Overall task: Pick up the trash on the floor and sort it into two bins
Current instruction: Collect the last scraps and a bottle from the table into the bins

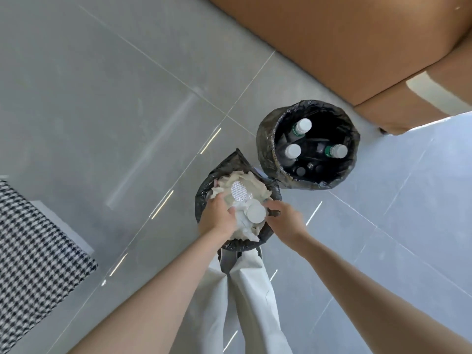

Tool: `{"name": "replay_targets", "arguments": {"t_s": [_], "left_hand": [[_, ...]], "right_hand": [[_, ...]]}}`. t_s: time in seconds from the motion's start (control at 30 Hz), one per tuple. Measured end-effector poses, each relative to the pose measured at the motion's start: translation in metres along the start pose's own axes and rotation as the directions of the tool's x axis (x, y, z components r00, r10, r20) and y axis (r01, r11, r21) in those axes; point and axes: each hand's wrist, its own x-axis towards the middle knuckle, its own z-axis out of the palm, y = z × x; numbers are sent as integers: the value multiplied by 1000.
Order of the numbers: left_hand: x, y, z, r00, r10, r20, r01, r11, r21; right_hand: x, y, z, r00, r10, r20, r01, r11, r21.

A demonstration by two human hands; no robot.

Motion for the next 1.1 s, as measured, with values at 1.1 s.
{"name": "replay_targets", "arguments": {"t_s": [1.1], "left_hand": [[-452,188,-9,594,565,573,-727,682,79]], "right_hand": [[-529,134,-87,644,578,-501,97,588,803]]}}
